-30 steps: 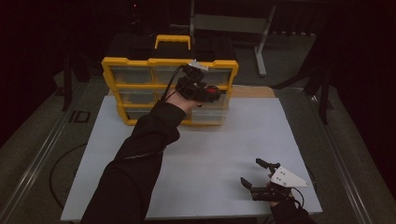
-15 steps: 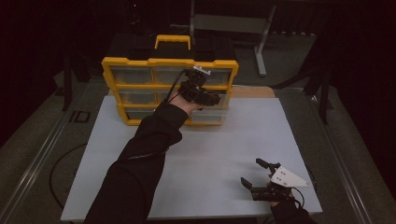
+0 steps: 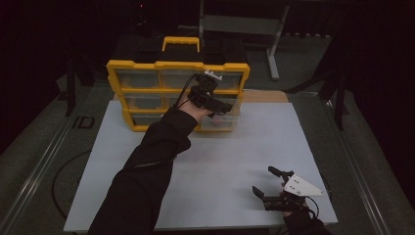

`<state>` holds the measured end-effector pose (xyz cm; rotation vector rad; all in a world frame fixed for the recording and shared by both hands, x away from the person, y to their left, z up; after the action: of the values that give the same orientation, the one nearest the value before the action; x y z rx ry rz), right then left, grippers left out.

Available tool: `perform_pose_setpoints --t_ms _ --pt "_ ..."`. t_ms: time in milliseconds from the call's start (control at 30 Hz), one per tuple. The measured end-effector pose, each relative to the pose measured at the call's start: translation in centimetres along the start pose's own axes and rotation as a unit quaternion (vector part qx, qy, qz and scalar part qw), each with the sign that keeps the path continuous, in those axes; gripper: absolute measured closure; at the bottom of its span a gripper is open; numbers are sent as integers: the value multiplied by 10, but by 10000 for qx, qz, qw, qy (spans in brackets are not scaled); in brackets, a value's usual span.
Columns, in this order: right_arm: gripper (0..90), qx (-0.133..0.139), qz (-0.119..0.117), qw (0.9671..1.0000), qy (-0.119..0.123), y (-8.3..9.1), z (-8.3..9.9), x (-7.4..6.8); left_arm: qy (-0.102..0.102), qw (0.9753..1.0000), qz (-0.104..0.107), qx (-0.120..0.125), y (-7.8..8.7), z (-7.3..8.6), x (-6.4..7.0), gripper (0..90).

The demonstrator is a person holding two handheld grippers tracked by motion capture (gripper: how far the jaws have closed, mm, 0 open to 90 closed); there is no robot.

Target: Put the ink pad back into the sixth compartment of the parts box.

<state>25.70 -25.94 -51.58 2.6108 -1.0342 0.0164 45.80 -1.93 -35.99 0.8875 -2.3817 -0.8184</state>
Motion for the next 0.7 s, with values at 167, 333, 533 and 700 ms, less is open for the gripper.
perform_pose_setpoints --t_ms 167,333,533,700 --pt "102 -2 2 10000 4 0 0 0 -148 9999 20 85 2 2 0 21" --pt "102 -23 -13 10000 -11 0 0 0 -174 9997 118 128 3 4 0 7" --pt "102 -35 0 10000 -20 0 0 0 -167 9992 221 273 6 8 -1 2" --pt "102 -35 6 10000 -14 0 0 0 -226 9989 218 345 12 9 0 2"
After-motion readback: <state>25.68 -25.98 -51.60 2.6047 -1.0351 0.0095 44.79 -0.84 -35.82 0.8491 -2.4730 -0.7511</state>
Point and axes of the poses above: each handheld gripper's, and its own axes: y roughly backward along the jaws, z roughly out of its underside, x roughly to its right, the point moved 4 cm from there along -y, roughly forward along the jaws, and after that the axes turned 5 degrees about y, right-handed, at the moved point
